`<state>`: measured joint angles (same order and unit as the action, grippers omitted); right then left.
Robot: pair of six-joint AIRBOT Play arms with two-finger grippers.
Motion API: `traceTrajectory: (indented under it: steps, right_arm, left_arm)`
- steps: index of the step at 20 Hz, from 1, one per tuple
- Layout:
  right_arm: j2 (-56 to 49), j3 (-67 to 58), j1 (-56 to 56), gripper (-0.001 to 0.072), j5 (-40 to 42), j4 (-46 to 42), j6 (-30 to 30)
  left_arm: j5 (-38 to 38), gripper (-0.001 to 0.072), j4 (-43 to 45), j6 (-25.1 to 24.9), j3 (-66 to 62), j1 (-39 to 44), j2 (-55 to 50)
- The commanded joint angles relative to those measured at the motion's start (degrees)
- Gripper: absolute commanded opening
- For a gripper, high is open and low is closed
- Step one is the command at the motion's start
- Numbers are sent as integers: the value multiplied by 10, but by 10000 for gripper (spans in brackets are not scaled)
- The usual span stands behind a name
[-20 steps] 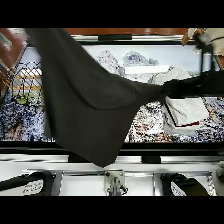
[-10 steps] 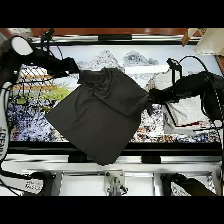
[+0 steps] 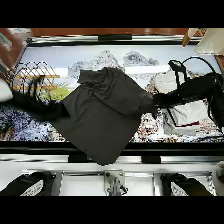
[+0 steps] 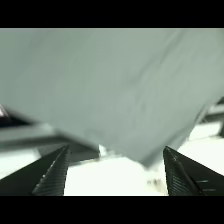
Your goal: Fold the shirts.
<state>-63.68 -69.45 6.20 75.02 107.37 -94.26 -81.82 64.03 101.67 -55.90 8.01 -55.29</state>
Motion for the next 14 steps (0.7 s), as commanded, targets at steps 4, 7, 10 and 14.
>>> traceTrajectory:
  steps: [4,7,10,14]
  right_arm:
    - [3,0,0,81,-42,-4,-9]
    - [3,0,0,81,-42,-4,-10]
    - [3,0,0,81,-45,-4,-10]
    - [3,0,0,81,-46,-4,-10]
  left_arm:
    - [186,709,-165,54,368,7,167]
    - [231,709,-166,56,388,41,142]
    - [269,708,-181,56,388,85,92]
    - [346,708,-212,55,387,136,31]
